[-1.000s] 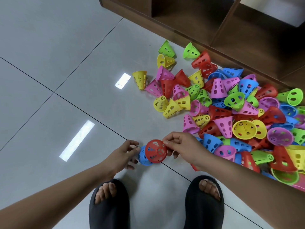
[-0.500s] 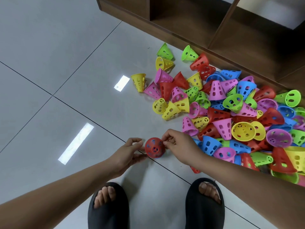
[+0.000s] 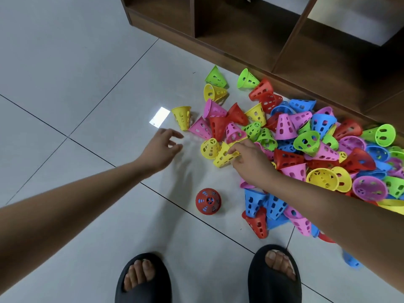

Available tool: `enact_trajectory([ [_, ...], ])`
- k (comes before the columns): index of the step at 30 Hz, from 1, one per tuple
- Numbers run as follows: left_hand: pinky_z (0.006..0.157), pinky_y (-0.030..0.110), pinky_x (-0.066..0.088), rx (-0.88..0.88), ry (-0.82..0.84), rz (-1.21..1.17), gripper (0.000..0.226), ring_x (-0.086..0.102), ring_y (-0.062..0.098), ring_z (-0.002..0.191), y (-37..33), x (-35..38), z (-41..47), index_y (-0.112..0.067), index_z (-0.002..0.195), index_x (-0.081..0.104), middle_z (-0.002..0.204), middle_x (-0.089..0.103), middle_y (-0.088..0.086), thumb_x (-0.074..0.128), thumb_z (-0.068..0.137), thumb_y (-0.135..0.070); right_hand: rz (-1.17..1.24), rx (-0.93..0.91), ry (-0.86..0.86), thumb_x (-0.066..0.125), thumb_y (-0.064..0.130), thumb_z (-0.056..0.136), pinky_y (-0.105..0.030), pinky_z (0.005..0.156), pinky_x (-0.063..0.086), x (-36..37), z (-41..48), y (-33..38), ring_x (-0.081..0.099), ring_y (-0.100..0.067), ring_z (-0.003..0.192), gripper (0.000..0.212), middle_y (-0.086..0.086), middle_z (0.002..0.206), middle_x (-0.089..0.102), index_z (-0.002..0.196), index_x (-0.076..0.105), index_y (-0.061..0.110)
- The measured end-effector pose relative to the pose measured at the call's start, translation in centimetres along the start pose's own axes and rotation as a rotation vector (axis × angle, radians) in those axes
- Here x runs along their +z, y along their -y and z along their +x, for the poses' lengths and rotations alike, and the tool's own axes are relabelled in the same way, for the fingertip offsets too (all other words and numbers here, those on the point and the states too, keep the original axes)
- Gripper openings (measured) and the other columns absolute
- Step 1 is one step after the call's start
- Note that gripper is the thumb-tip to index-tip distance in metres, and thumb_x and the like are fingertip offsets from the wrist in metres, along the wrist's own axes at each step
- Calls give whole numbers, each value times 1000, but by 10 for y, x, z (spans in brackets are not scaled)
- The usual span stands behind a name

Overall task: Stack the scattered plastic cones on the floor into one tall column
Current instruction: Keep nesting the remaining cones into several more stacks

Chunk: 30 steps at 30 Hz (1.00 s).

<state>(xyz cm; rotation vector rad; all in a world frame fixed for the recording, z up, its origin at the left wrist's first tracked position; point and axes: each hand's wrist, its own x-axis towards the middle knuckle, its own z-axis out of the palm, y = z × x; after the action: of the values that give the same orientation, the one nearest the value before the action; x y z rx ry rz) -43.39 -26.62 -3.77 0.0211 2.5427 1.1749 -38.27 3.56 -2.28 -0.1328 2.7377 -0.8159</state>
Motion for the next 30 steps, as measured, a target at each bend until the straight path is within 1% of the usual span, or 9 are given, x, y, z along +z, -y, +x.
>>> enact_trajectory([
  [4,105,40,52,127,-43,160,36,64,22,118,-2,-20,33,-23,131,66,141,51,3,70,96,-20,-22,16,31,66,14,97,-38,82,53,4,4,-5,57,-18,97,17,0,122,55,113,68,21],
  [8,116,40,41,171,-18,281,44,45,28,145,-10,-27,56,-26,137,64,160,44,2,71,94,-23,-20,10,15,65,14,97,-35,77,50,8,4,-8,57,-15,92,18,4,120,57,114,68,19],
  [13,119,43,36,202,110,433,49,35,34,151,-16,-23,63,-28,141,63,172,31,0,74,93,-27,-1,-1,-35,71,13,95,-34,75,48,10,-1,-11,55,-14,86,14,7,107,60,108,70,17],
  [16,112,49,45,260,74,480,46,43,36,138,-13,-20,59,-26,134,66,157,45,3,77,89,-28,87,25,-73,73,15,95,-31,67,49,6,-7,-5,60,-15,74,8,9,96,63,99,71,21],
  [19,101,42,50,240,51,437,43,52,29,122,-8,-18,54,-26,129,68,133,52,5,80,87,-29,224,86,-83,71,15,97,-24,64,48,0,-16,3,63,-7,70,10,11,90,68,96,69,25],
  [22,90,40,56,245,47,379,31,63,24,107,2,-19,46,-27,119,71,119,53,1,79,89,-26,400,184,-88,72,14,97,-30,65,54,-5,-25,12,64,-7,72,16,7,90,66,102,66,28],
  [25,83,38,59,300,26,383,17,70,18,96,12,-18,32,-26,106,74,111,59,-3,80,91,-20,782,296,-42,72,7,98,-39,68,55,-8,-36,23,70,-16,76,24,-4,86,71,114,60,20],
  [27,81,39,60,301,-9,357,14,71,14,88,16,-17,23,-27,101,76,105,65,-5,78,92,-16,981,342,-6,70,4,99,-35,66,54,-9,-43,28,69,-21,78,24,-4,82,72,119,60,12],
  [30,82,37,59,212,-86,245,14,72,10,84,15,-16,7,-28,96,77,97,71,-10,74,94,-15,1181,392,66,66,0,100,-26,63,52,-9,-53,36,67,-18,75,21,-3,83,73,120,62,4],
])
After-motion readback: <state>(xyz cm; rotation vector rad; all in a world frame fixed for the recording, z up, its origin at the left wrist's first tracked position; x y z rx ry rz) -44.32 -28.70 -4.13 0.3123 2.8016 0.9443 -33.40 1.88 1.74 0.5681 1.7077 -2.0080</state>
